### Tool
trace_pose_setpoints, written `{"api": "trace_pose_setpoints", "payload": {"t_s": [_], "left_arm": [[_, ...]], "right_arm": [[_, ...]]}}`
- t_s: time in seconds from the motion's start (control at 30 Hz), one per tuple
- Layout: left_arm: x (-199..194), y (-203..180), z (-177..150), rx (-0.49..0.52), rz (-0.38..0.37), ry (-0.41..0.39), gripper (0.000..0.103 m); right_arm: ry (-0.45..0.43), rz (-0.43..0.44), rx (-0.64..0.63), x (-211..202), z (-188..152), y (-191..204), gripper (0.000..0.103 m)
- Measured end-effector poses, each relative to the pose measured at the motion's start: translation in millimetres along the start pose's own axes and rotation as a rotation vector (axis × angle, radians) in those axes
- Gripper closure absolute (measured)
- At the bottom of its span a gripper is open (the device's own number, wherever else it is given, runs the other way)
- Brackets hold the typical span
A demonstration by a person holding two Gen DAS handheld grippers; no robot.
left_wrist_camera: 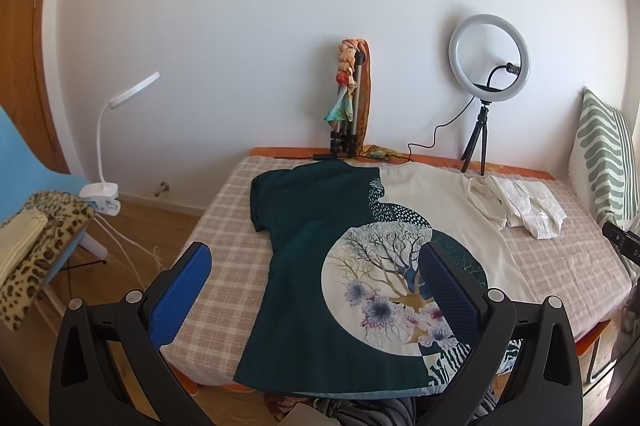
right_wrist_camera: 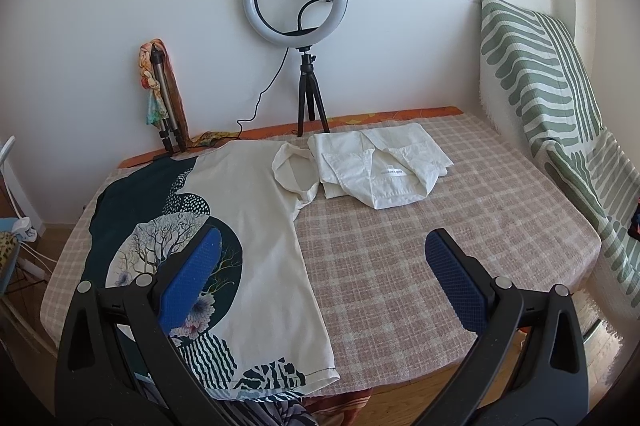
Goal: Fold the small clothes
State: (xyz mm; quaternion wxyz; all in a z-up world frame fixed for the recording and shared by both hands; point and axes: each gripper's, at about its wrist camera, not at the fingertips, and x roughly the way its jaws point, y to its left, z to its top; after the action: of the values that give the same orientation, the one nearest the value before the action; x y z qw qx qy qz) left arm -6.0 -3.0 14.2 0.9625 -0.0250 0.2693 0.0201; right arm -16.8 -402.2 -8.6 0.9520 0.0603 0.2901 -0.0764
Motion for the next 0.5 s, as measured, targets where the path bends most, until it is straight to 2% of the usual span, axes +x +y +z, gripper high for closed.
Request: {"api": "trace_pose_setpoints", "payload": {"t_s": [0.5], "left_arm": [[-2.1,-0.5,-0.2,0.002,-0.006,-0.004,0.0]], "right_arm": [[-0.002,0.002,0.0,-2.5,1.1,1.2,0.0]]}}
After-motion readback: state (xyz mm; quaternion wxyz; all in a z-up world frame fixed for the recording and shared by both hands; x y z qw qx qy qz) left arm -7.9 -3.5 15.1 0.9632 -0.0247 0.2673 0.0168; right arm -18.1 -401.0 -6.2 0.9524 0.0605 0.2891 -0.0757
